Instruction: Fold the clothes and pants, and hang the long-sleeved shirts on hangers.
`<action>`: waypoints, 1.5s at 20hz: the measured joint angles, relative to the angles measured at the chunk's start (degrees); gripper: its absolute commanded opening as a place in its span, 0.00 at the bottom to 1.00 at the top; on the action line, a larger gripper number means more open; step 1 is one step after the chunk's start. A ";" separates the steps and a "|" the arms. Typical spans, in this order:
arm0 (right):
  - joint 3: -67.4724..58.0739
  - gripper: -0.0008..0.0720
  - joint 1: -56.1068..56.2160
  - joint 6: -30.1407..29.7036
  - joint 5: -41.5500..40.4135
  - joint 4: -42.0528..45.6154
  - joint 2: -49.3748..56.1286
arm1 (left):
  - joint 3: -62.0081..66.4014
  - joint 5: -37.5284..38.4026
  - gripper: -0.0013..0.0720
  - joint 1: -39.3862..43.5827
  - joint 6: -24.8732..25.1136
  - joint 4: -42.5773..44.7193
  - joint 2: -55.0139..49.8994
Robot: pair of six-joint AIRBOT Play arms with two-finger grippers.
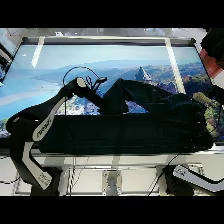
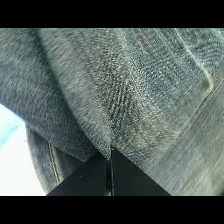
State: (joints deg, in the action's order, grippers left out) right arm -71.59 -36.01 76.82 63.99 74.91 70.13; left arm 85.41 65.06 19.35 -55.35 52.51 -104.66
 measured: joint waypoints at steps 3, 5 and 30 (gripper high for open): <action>0.00 0.84 0.00 0.00 0.63 -0.02 0.00 | 5.44 0.52 0.05 -3.08 -4.96 4.63 3.96; 0.02 0.84 0.00 0.00 0.87 -0.04 0.00 | 10.51 1.31 0.05 -5.57 -9.35 10.05 7.39; 0.00 0.84 0.02 -0.04 3.93 0.31 0.17 | 28.28 34.95 0.60 -22.80 -22.60 36.33 0.87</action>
State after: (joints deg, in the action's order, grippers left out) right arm -71.59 -35.99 76.77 67.92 75.22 70.30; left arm 113.69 100.01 -3.44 -77.95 88.84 -103.79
